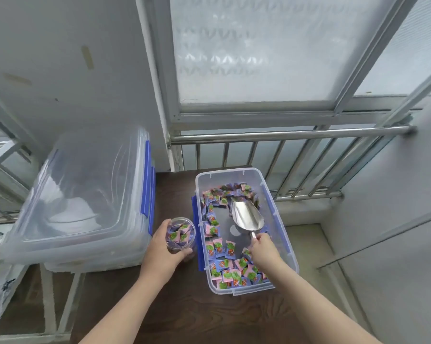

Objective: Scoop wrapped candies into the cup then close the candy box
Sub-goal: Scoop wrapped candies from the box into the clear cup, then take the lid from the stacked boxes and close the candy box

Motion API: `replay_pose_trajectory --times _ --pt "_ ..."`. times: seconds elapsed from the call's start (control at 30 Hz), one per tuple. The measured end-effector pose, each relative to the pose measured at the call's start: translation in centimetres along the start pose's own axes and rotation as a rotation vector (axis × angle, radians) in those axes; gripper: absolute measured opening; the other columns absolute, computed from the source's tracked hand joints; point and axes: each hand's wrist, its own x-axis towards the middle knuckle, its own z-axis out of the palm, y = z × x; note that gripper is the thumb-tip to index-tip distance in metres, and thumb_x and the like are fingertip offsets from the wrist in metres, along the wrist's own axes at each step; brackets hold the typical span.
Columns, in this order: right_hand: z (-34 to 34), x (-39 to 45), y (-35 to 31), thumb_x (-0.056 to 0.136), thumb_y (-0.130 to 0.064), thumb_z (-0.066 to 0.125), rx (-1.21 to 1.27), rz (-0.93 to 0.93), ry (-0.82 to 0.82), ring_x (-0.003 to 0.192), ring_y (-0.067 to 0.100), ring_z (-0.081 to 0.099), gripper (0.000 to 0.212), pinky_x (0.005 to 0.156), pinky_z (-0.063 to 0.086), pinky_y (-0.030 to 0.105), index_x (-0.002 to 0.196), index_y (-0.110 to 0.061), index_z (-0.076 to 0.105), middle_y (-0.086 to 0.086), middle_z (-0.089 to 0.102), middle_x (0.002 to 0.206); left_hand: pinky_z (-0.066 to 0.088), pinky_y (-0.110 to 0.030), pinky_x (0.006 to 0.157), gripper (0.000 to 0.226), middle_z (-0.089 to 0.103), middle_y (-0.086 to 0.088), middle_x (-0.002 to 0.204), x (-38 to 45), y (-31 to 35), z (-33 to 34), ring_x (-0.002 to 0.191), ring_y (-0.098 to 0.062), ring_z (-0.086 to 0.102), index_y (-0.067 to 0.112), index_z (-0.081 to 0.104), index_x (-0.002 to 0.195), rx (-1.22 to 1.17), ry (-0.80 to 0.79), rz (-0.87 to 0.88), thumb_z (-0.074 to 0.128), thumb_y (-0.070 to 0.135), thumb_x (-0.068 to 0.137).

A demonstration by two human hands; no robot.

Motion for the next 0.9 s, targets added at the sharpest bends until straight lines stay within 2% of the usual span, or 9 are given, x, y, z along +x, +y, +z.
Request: replay_pose_trajectory --times 0.07,0.13,0.2,0.3,0.4,0.57,0.7,0.8,0.9 --pt "1.1 -0.4 0.0 0.100 -0.011 0.042 0.071 0.097 -0.042 0.074 0.010 0.048 0.029 0.066 0.040 0.016 0.125 -0.002 0.055 0.004 0.053 0.096 0.050 -0.036 0.101 0.096 0.051 0.007 0.141 0.0 0.2 -0.1 0.126 -0.016 0.053 0.031 0.035 0.147 0.008 -0.015 -0.005 0.091 0.026 0.068" --pt "2.3 -0.7 0.0 0.101 -0.010 0.041 -0.285 0.040 -0.031 0.093 0.017 0.054 0.029 0.077 0.038 0.024 0.125 -0.006 0.057 0.006 0.057 0.109 0.051 -0.040 0.102 0.096 0.051 0.005 0.142 0.1 0.5 -0.2 0.127 -0.017 0.054 0.031 0.035 0.147 0.020 -0.023 -0.003 0.091 0.026 0.068" --pt "3.1 0.4 0.6 0.101 -0.009 0.038 -0.040 0.045 0.006 0.083 0.016 0.054 0.030 0.063 0.037 0.020 0.126 0.001 0.052 0.013 0.058 0.110 0.049 -0.040 0.103 0.097 0.050 0.003 0.143 0.1 0.7 -0.1 0.129 -0.018 0.052 0.029 0.035 0.148 0.030 -0.022 -0.011 0.091 0.025 0.069" --pt "3.6 1.1 1.1 0.099 -0.012 0.036 -0.219 0.050 0.076 0.066 0.018 0.050 0.027 0.049 0.033 0.029 0.122 0.000 0.046 0.008 0.057 0.088 0.046 -0.037 0.104 0.101 0.047 0.003 0.147 0.0 0.8 -0.3 0.131 -0.018 0.050 0.027 0.032 0.151 0.043 -0.027 -0.005 0.091 0.025 0.069" --pt "3.6 1.2 1.6 0.096 -0.014 0.040 -0.288 0.038 0.065 0.071 0.024 0.054 0.025 0.054 0.038 0.030 0.113 -0.002 0.055 0.010 0.060 0.090 0.042 -0.038 0.108 0.108 0.038 0.001 0.154 -0.4 1.3 -0.4 0.137 -0.019 0.043 0.028 0.023 0.155 0.068 -0.033 -0.005 0.090 0.025 0.070" --pt "2.9 0.9 1.0 0.092 -0.021 0.042 -0.336 -0.004 0.070 0.076 0.028 0.054 0.024 0.066 0.043 0.034 0.099 -0.004 0.058 0.019 0.056 0.115 0.028 -0.038 0.117 0.119 0.012 0.007 0.165 -1.9 2.9 -0.3 0.150 -0.016 0.019 0.032 0.005 0.159 0.196 0.035 0.052 0.087 0.029 0.073" --pt "1.7 0.4 -0.2 0.085 -0.030 0.044 -0.310 -0.130 0.141 0.083 0.025 0.062 0.032 0.072 0.055 0.040 0.104 -0.008 0.059 0.010 0.063 0.101 0.022 -0.030 0.118 0.093 0.006 0.016 0.165 -3.2 5.0 -0.8 0.150 -0.005 0.012 0.034 0.008 0.159 0.170 0.037 0.153 0.071 0.034 0.090" --pt "1.5 -1.4 -4.4 0.092 -0.024 0.047 -0.262 -0.263 0.115 0.078 0.020 0.061 0.019 0.067 0.049 0.035 0.100 -0.011 0.059 0.009 0.066 0.096 0.016 -0.016 0.115 0.065 0.015 0.018 0.163 -3.9 7.1 -3.1 0.147 0.002 0.015 0.031 0.018 0.158 0.115 0.046 0.281 0.050 0.034 0.102" --pt "2.4 -3.3 -9.2 0.096 -0.021 0.047 -0.225 -0.424 0.091 0.070 0.019 0.059 0.019 0.062 0.046 0.035 0.088 -0.011 0.060 0.009 0.067 0.083 0.019 -0.011 0.114 0.052 0.031 0.015 0.158 -3.9 9.2 -7.0 0.143 0.003 0.026 0.027 0.032 0.154 0.051 0.133 0.359 0.046 0.029 0.104"
